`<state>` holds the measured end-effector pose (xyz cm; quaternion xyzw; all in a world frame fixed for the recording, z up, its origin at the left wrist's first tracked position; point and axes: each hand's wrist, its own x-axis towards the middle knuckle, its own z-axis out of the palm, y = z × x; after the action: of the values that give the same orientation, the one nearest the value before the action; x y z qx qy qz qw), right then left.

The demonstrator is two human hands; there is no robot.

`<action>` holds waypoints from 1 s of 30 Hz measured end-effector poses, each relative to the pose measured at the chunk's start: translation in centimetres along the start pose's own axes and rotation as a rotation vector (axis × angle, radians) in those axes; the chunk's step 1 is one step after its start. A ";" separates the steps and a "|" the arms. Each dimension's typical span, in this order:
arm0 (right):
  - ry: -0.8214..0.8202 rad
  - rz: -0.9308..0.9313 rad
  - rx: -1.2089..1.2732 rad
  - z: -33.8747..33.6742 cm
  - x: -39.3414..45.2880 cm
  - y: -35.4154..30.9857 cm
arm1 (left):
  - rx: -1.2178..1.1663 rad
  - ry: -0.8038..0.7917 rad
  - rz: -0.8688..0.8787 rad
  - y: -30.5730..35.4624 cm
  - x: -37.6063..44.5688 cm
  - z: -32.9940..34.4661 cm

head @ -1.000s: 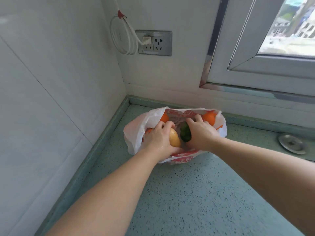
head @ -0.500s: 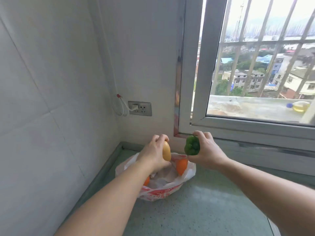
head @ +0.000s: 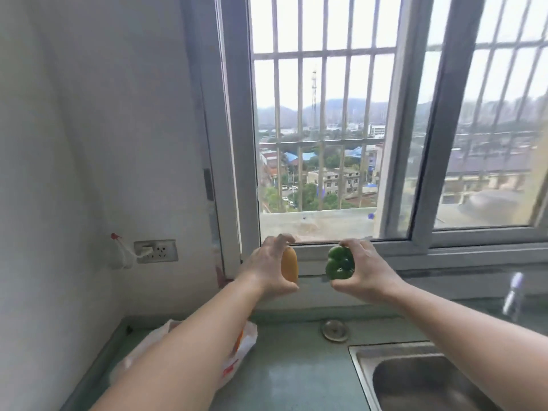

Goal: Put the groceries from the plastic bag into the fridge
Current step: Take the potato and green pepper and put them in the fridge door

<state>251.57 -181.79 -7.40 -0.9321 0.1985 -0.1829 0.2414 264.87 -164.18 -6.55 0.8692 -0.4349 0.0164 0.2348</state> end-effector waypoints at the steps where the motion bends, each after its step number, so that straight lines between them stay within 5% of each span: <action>1: 0.026 0.036 -0.012 -0.8 -1.0 0.7 | -0.022 -0.008 0.042 1.0 0.3 0.7; 10: 0.242 0.426 -0.097 -6.3 -14.0 6.1 | -0.153 -0.162 0.425 10.4 -0.3 8.3; 18: 0.463 0.739 -0.222 -14.9 -30.0 8.0 | -0.240 -0.242 0.768 25.9 -5.2 11.4; 30: 0.771 1.066 -0.290 -27.3 -61.7 9.0 | -0.336 -0.363 1.201 52.6 -25.9 14.9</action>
<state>184.39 -171.03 -4.96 -0.5977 0.7260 -0.3298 0.0830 205.97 -178.06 -5.12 0.4152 -0.8746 -0.0706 0.2403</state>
